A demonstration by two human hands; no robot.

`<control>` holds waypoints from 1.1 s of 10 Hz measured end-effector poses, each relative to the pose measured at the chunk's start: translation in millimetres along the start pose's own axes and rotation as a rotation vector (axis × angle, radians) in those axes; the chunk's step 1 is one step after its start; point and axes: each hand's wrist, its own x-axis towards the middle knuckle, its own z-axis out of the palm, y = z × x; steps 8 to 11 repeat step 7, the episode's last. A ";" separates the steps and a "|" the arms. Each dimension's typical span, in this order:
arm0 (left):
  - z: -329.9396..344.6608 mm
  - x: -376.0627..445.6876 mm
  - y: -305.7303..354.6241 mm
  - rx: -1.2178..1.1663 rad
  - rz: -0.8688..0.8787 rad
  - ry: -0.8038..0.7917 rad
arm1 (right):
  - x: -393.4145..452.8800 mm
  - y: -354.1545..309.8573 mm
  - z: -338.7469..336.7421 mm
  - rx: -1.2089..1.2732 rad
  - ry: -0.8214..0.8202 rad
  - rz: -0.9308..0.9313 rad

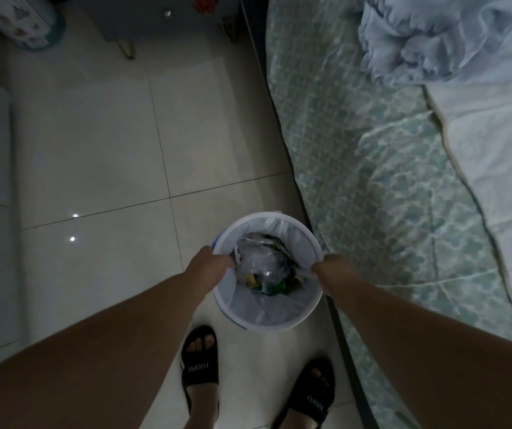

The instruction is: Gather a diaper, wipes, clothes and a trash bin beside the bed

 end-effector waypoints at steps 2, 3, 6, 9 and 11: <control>6.8 18.7 -4.0 -0.178 -0.019 -0.064 | 14.9 2.7 14.1 0.144 -0.040 0.074; 7.5 25.8 -7.0 -0.195 -0.004 -0.078 | 18.7 5.1 18.4 0.147 -0.057 0.083; 10.2 24.0 -0.2 -0.126 0.010 -0.099 | 13.5 3.8 9.3 0.054 -0.083 0.123; 6.3 15.7 3.7 -0.104 0.057 -0.099 | 9.7 0.2 6.8 -0.057 -0.022 0.071; 6.3 15.7 3.7 -0.104 0.057 -0.099 | 9.7 0.2 6.8 -0.057 -0.022 0.071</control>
